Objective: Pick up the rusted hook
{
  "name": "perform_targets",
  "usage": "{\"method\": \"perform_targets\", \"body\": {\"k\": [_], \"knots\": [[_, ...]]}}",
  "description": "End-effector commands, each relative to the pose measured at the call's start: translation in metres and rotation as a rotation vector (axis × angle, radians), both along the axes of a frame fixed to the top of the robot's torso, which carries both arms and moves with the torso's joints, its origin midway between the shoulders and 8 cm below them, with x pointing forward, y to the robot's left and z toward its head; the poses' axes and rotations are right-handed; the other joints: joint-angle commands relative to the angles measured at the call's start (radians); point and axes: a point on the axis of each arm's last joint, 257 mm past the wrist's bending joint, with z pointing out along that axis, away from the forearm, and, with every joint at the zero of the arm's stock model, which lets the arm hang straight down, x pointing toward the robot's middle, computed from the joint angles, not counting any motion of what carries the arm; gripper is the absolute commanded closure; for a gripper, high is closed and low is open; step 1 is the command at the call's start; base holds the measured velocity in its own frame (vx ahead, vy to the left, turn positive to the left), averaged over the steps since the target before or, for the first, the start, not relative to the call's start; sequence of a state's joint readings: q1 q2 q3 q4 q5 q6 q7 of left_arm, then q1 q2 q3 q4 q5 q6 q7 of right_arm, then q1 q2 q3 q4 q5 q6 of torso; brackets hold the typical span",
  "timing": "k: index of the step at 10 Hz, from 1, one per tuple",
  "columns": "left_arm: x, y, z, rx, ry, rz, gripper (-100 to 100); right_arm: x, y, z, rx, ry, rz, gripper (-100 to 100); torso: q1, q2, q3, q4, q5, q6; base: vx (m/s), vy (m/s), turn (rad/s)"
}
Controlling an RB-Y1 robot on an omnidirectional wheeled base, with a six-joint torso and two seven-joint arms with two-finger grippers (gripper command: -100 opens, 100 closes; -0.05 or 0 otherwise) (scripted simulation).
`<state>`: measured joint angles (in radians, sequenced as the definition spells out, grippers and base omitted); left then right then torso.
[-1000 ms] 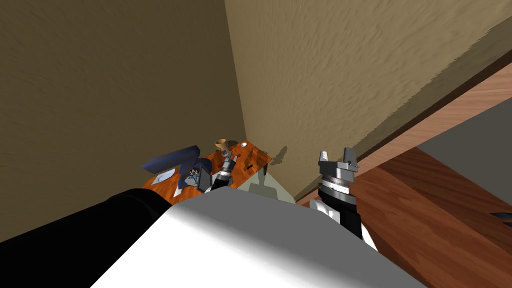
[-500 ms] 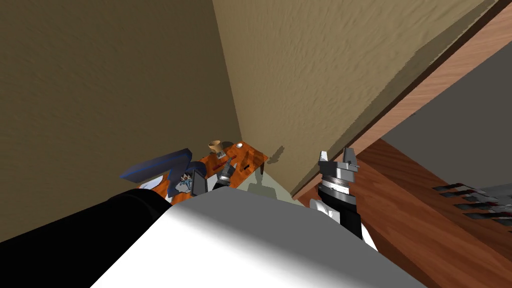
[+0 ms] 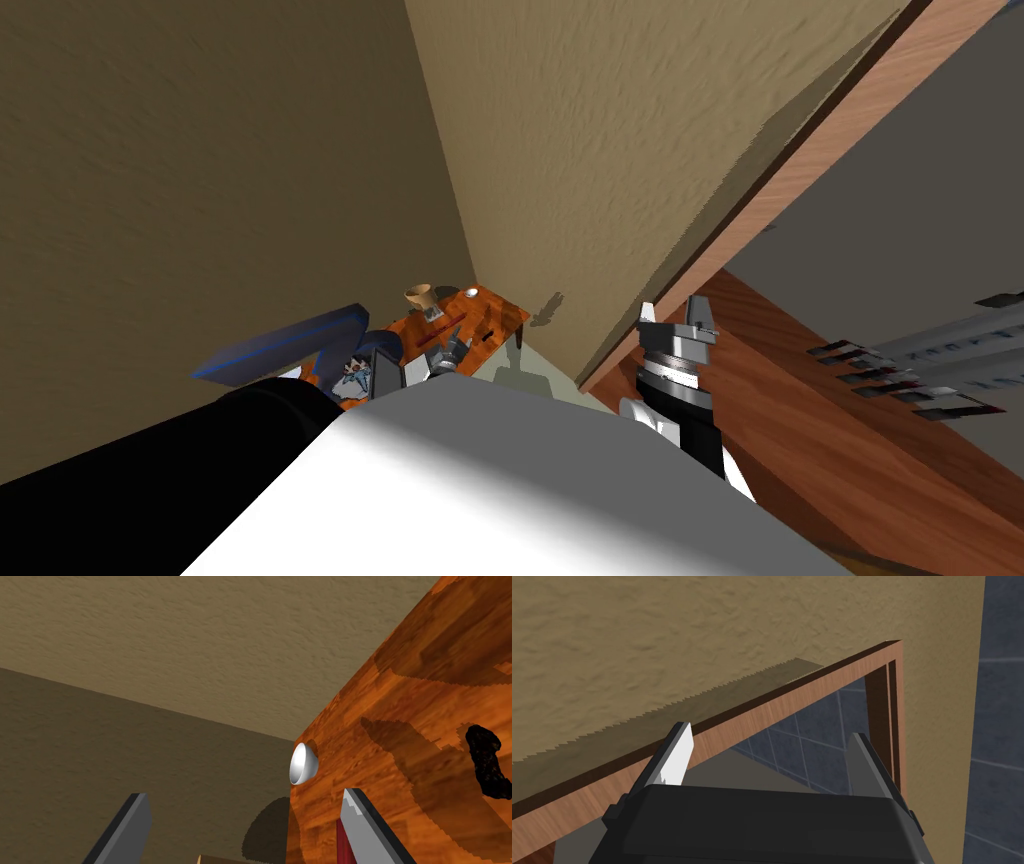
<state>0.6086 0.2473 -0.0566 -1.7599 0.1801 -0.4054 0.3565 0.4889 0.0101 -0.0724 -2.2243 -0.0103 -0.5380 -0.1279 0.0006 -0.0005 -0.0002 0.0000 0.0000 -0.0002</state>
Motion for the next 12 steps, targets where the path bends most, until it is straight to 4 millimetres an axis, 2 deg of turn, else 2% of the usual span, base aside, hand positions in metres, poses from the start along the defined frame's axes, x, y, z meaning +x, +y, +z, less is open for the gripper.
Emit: {"method": "perform_targets", "body": {"k": [1, 2, 4, 5, 6, 7, 8, 10, 11, 12], "knots": [[-0.01, 0.008, -0.03, -0.079, 0.069, 0.021, -100, 0.0, 0.0, 0.0, 0.0, 0.0, 0.0, 0, 0.0, 0.0, 0.0, 0.0, 0.0, 0.0, 0.022, -0.003, -0.224], [-0.013, 0.01, -0.039, -0.086, 0.087, 0.027, -100, 0.0, 0.0, 0.0, 0.0, 0.0, 0.0, 0, 0.0, -0.001, 0.0, 0.0, 0.0, 0.0, 0.021, 0.0, -0.108], [-0.032, 0.024, -0.086, -0.187, 0.195, 0.068, -100, 0.0, 0.0, 0.0, 0.0, 0.0, 0.0, 0, 0.0, -0.001, -0.001, 0.0, 0.0, 0.0, 0.038, -0.005, -0.228], [-0.04, 0.028, -0.104, -0.229, 0.237, 0.086, -100, 0.0, 0.0, 0.0, 0.0, 0.0, 0.0, 0, 0.0, -0.002, -0.001, 0.0, 0.0, 0.0, 0.072, 0.0, -0.262], [-0.043, 0.03, -0.109, -0.239, 0.247, 0.092, -100, 0.0, 0.0, 0.0, 0.0, 0.0, 0.0, 0, 0.0, -0.004, -0.002, -0.001, 0.0, 0.0, 0.057, 0.008, -0.077], [-0.053, 0.035, -0.13, -0.286, 0.296, 0.115, -100, 0.0, 0.0, 0.0, 0.0, 0.0, 0.0, 0, 0.0, -0.004, -0.002, -0.001, 0.0, -0.001, 0.059, 0.003, -0.16], [-0.054, 0.035, -0.131, -0.286, 0.299, 0.116, -100, 0.0, 0.0, 0.0, 0.0, 0.0, 0.0, 0, 0.0, -0.004, -0.002, -0.001, 0.0, 0.0, 0.051, 0.009, -0.079], [-0.076, 0.044, -0.17, -0.375, 0.39, 0.165, -100, 0.0, 0.0, 0.0, 0.0, 0.0, 0.0, 0, 0.0, -0.004, -0.002, -0.001, 0.0, 0.0, 0.081, -0.003, -0.212], [-0.078, 0.045, -0.173, -0.375, 0.398, 0.169, -100, 0.0, 0.0, 0.0, 0.0, 0.0, 0.0, 0, 0.0, -0.006, -0.003, -0.001, 0.0, 0.0, 0.085, 0.02, -0.077], [-0.091, 0.049, -0.192, -0.415, 0.444, 0.197, -100, 0.0, 0.0, 0.0, 0.0, 0.0, 0.0, 0, 0.001, -0.006, -0.003, -0.001, 0.0, -0.001, 0.094, 0.02, -0.134]]}}
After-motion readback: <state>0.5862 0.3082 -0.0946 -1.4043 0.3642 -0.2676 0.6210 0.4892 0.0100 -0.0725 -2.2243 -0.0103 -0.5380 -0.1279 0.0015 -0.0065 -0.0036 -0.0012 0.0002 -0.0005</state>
